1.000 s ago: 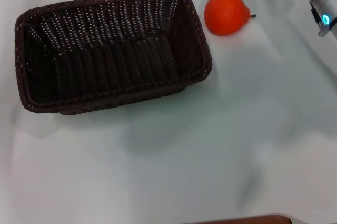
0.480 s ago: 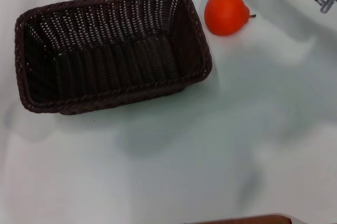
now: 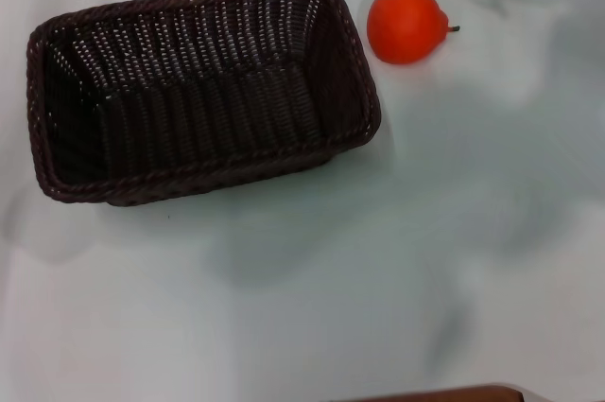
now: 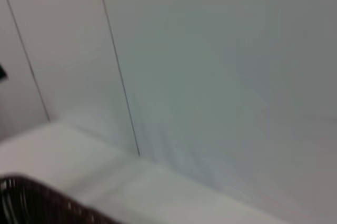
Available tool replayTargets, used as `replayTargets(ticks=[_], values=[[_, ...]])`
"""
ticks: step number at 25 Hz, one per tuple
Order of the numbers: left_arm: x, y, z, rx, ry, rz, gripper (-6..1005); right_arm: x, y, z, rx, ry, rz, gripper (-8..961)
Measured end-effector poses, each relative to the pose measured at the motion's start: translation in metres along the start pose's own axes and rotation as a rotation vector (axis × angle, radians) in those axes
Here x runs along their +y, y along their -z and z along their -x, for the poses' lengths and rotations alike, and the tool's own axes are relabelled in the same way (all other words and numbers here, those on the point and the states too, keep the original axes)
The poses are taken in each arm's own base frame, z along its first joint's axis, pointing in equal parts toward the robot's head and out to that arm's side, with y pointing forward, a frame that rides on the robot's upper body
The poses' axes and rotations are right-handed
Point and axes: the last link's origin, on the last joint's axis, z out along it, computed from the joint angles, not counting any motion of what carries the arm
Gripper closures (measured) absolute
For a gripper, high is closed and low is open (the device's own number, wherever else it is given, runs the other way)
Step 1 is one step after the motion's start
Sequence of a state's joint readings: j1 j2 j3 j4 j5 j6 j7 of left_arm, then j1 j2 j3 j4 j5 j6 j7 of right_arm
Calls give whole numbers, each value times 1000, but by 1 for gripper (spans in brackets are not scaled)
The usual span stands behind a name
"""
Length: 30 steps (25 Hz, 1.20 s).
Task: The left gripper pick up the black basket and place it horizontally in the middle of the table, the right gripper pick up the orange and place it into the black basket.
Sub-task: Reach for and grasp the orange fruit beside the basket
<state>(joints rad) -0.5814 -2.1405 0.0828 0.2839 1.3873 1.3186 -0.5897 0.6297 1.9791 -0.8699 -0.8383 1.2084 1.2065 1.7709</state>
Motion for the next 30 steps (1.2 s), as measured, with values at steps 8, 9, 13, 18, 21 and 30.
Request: replayTargets(ticks=[8,9,13,18,21,30], values=[[1,1,-1,7,25,6,417,5,0,-9,-354,39,71,236],[2,1,-1,8,26,8,417,5,-2,-7,-386,44,75,236],[4,1,0,9,31,10,417,-1,-17,1,-447,64,68,239],[5,5,1,12,59,10,417,-8,-31,10,-471,75,56,242],[5,8,0,20,64,12,417,-9,-36,15,-475,72,60,244],[4,13,1,21,81,10,418,-12,-54,28,-462,67,93,249]])
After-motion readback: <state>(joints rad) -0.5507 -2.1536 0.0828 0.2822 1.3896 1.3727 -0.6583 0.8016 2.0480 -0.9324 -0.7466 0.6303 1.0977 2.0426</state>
